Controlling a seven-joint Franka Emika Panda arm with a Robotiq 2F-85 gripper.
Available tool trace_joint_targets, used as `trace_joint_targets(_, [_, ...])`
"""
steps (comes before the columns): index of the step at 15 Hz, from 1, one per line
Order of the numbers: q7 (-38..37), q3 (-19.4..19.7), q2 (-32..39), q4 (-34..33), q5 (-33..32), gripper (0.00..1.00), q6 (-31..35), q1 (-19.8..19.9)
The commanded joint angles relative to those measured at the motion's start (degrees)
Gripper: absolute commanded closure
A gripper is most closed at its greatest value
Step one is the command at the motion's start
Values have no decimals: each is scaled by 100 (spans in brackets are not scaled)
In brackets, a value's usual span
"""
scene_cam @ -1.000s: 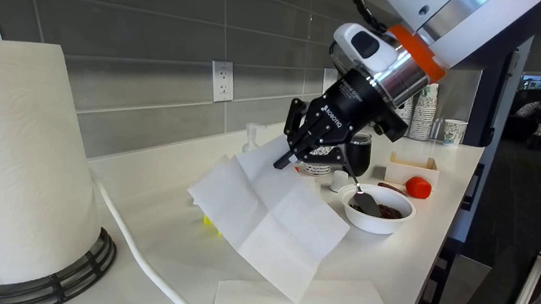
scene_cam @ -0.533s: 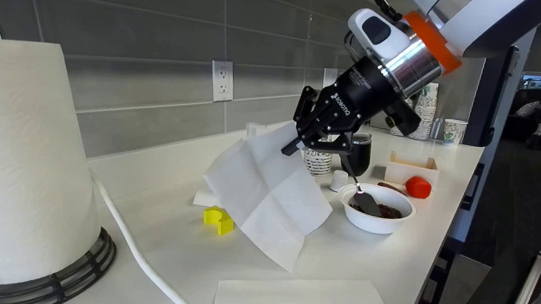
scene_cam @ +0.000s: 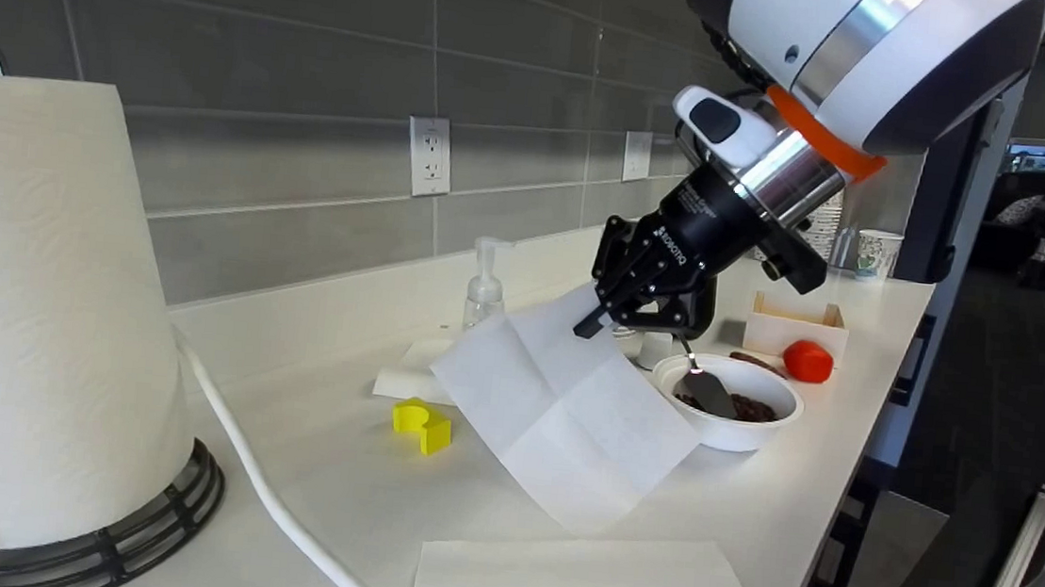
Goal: Fold the paper in half
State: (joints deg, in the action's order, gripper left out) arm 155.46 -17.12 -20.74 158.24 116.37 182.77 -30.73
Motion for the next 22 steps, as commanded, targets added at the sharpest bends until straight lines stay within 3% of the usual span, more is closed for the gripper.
trace_joint_targets(1, [193,-42,349,1,-169,100,143,195])
trace_joint_targets(10, [165,-557,653,0,-1205,100,770,299])
trace_joint_targets(22, [149,-700,1541,0,-2242,100,787,179])
